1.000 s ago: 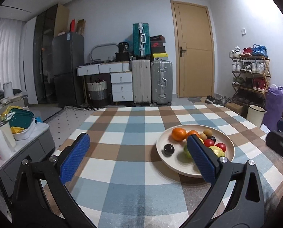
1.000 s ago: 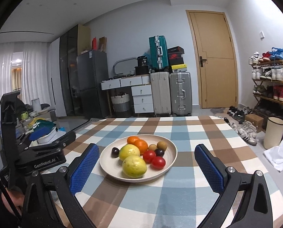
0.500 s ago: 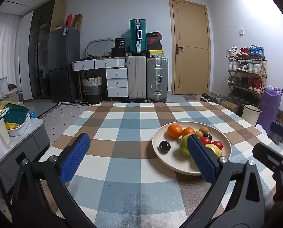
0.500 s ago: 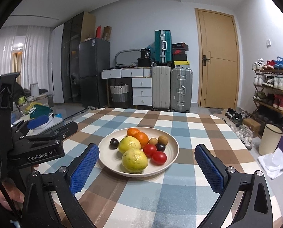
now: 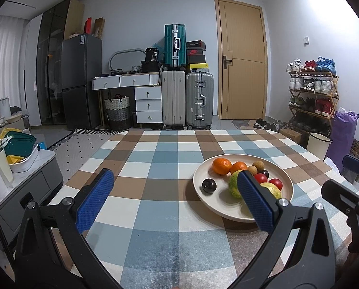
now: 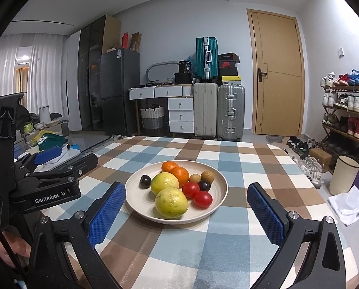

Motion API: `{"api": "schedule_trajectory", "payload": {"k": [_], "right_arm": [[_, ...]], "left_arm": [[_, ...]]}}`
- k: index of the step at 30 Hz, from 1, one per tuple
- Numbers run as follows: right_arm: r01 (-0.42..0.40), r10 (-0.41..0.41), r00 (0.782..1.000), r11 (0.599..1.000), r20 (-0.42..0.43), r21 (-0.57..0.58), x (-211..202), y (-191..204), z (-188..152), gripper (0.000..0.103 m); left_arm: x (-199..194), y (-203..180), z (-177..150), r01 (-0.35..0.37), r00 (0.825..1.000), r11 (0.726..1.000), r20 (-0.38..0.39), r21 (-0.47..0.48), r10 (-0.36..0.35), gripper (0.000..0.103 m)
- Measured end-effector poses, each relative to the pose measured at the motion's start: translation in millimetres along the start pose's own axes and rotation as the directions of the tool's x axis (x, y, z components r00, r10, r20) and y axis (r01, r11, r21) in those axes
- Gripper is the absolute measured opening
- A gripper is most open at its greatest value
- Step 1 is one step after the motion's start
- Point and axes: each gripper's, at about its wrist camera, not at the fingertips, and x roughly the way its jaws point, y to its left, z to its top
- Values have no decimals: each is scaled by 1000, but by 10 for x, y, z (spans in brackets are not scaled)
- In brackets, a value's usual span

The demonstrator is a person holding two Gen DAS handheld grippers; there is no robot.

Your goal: Organize fruits

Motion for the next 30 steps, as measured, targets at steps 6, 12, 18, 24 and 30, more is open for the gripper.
{"api": "schedule_trajectory", "payload": {"k": [6, 12, 18, 24, 30], "right_arm": [[0, 0, 1000, 1000, -1, -1, 5, 2, 3, 103], [-2, 2, 1000, 1000, 2, -3, 4, 9, 3, 103], [-3, 3, 1000, 1000, 3, -3, 13, 16, 3, 103], [-2, 2, 1000, 1000, 5, -3, 15, 21, 3, 103], [-3, 3, 1000, 1000, 3, -3, 16, 17, 0, 103]], "left_arm": [[12, 1, -7, -2, 1000, 1000, -2, 4, 2, 102], [23, 1, -14, -3, 1000, 1000, -3, 5, 3, 102], [27, 0, -15, -2, 1000, 1000, -2, 4, 2, 102], [21, 2, -13, -3, 1000, 1000, -2, 2, 3, 102], [14, 4, -7, -1, 1000, 1000, -3, 4, 1, 102]]}}
